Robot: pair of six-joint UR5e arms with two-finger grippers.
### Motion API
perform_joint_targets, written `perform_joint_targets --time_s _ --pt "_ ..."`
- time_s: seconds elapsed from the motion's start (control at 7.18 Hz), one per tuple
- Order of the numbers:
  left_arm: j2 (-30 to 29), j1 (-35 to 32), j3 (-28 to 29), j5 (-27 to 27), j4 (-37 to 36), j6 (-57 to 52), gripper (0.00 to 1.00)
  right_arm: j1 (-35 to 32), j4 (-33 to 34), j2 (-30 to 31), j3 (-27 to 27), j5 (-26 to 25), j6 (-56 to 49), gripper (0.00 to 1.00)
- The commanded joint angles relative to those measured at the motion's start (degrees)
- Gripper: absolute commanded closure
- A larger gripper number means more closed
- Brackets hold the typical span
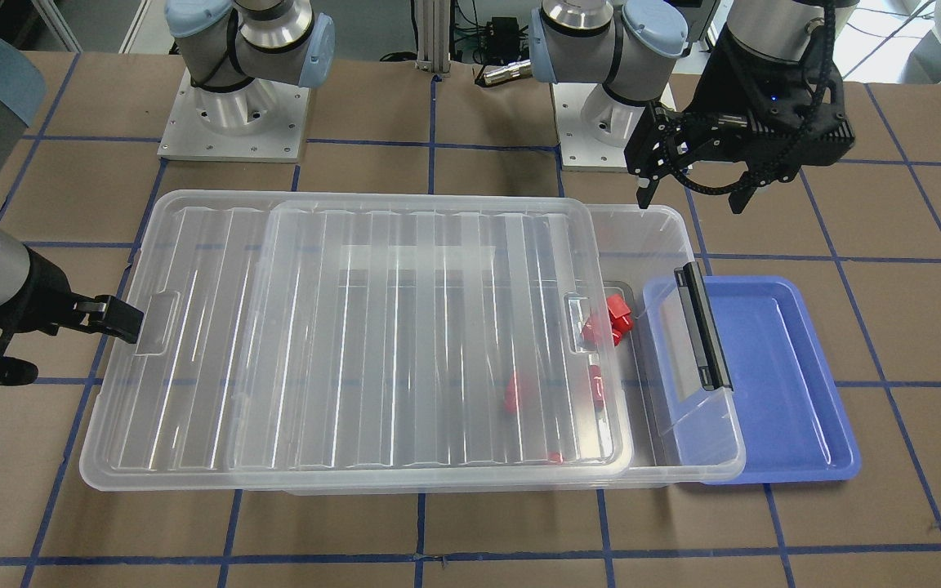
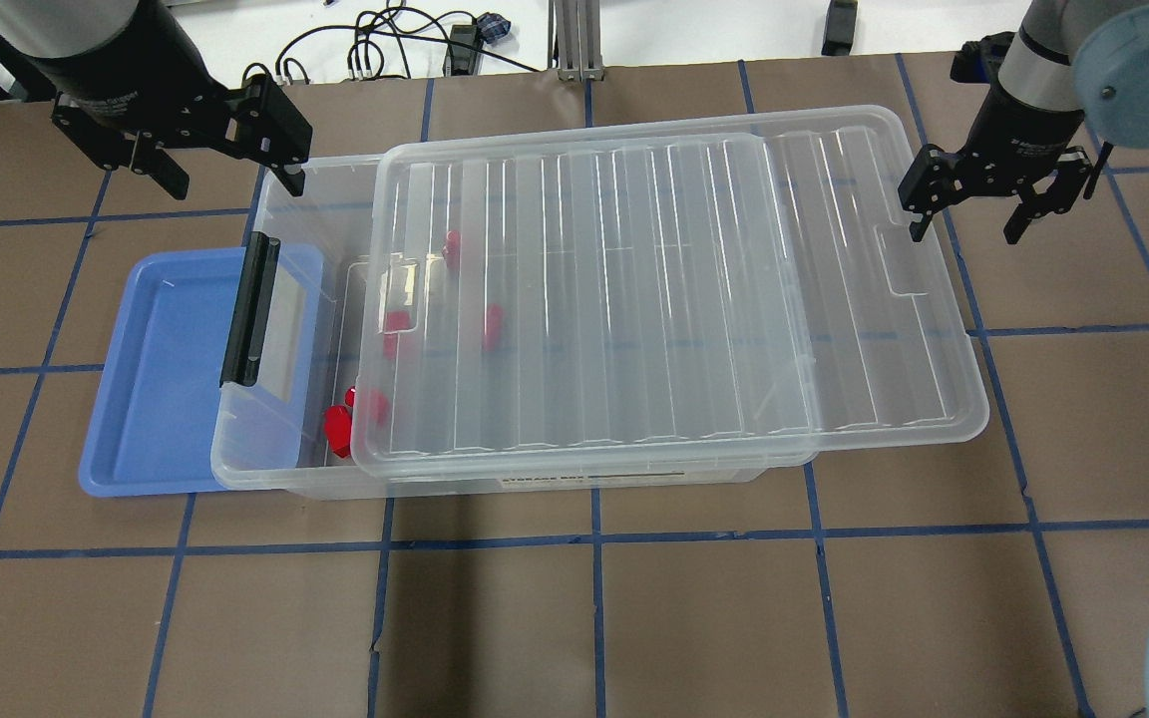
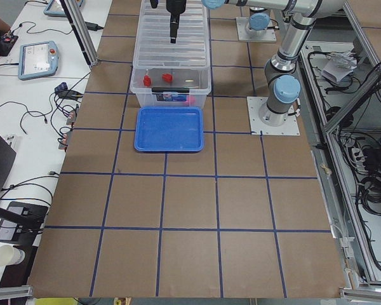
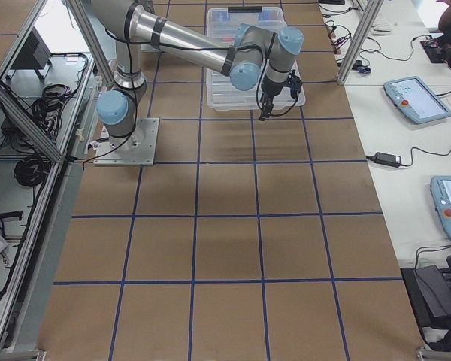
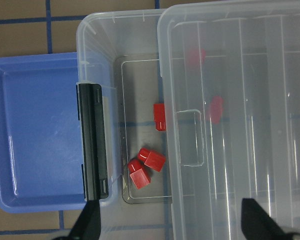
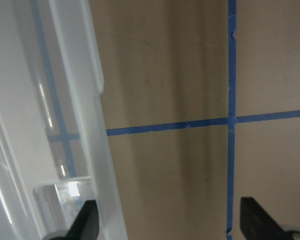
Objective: Place red block in blue tray from box
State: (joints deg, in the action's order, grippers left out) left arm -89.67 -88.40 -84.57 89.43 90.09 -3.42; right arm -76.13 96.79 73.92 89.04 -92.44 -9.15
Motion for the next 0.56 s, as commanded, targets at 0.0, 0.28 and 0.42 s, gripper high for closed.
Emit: perform_joint_targets --time_s 0.0,0.28,0.42 --pt "-0.24 -0.02 0.10 -0.04 0.00 0.08 0.00 2.38 0.76 0.00 -0.09 -0.46 -4.97 0.00" --pt "0.28 -0.28 -0.07 0.05 0.00 0.08 0.00 4.32 1.30 -0.09 -0.09 -1.87 -8.94 0.00" --pt "0.11 -0.02 -0.16 0.05 0.00 -0.01 0.00 5.02 1.39 -0.09 -0.09 -1.87 -10.43 0.00"
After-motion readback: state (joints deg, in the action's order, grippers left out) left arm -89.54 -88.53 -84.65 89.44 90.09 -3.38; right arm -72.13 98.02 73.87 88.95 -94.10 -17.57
